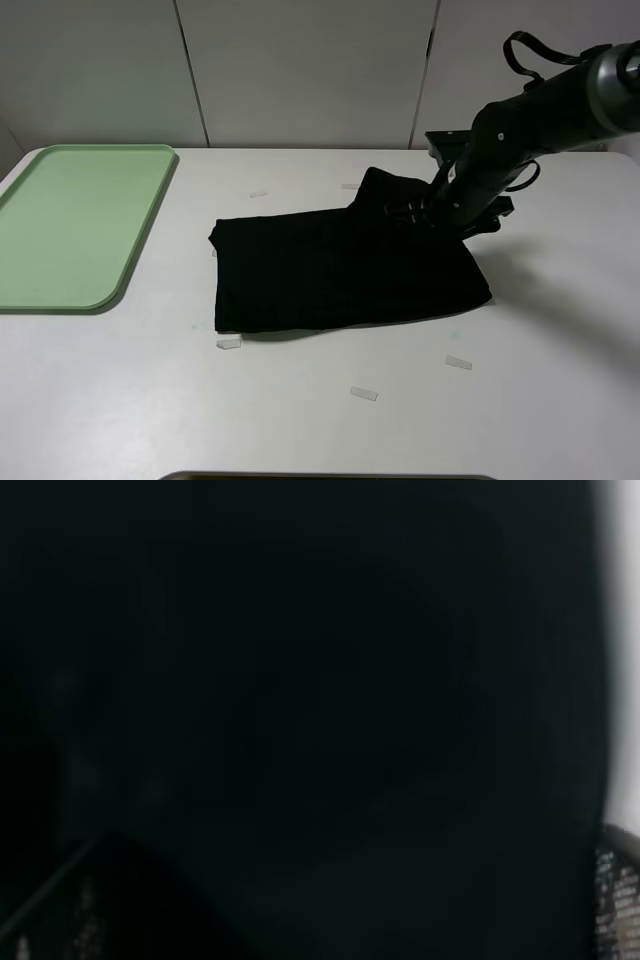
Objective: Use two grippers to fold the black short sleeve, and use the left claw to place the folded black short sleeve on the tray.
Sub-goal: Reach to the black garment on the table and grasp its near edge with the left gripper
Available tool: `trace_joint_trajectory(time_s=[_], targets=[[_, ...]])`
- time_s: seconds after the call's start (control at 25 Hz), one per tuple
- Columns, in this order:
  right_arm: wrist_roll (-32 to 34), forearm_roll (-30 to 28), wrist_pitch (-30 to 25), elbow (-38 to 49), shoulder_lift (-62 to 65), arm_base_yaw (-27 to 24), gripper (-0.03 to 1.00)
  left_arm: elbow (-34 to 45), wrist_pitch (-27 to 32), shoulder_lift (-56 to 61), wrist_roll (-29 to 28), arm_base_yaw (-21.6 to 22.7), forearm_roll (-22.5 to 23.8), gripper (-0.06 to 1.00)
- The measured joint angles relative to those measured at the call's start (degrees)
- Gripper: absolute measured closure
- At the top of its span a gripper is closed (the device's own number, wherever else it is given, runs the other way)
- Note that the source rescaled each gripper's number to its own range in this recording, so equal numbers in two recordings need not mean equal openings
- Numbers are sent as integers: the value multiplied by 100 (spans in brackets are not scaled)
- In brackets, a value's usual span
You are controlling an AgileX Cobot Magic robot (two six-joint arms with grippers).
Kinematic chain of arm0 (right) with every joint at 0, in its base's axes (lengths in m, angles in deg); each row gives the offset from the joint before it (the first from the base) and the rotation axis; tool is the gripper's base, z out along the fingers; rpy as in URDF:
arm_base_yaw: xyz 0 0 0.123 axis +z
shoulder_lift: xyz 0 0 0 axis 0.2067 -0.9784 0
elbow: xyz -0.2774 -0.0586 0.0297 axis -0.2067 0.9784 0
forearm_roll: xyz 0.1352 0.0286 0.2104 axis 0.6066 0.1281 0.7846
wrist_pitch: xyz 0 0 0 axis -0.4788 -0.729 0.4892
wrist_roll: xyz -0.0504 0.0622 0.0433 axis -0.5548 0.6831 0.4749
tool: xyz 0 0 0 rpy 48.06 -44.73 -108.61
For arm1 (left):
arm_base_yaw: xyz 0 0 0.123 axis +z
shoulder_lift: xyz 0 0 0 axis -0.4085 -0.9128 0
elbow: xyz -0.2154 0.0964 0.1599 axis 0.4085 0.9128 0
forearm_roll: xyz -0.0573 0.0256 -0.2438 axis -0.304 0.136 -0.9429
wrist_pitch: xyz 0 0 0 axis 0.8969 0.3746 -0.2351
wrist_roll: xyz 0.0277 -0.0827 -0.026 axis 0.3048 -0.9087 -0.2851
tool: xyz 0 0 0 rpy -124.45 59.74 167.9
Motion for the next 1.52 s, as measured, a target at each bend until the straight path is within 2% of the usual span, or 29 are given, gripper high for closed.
trace_joint_trajectory(time_s=[0.36,0.56,0.72,0.88,1.0,1.28,1.52], targets=[[0,407,190,0,4,844,-3,0,0,0,0,0,0,-6],[-76,407,9,0,312,806,-3,0,0,0,0,0,0,-6],[-273,106,-119,0,831,404,-3,0,0,0,0,0,0,-6],[-310,-573,-738,0,1434,-21,-3,0,0,0,0,0,0,-6],[-321,-897,-1369,0,2121,-134,-3,0,0,0,0,0,0,-6],[-327,-963,-2221,0,4326,-141,-3,0,0,0,0,0,0,-6],[-764,-969,-2507,0,6331,-141,-3,0,0,0,0,0,0,-6]])
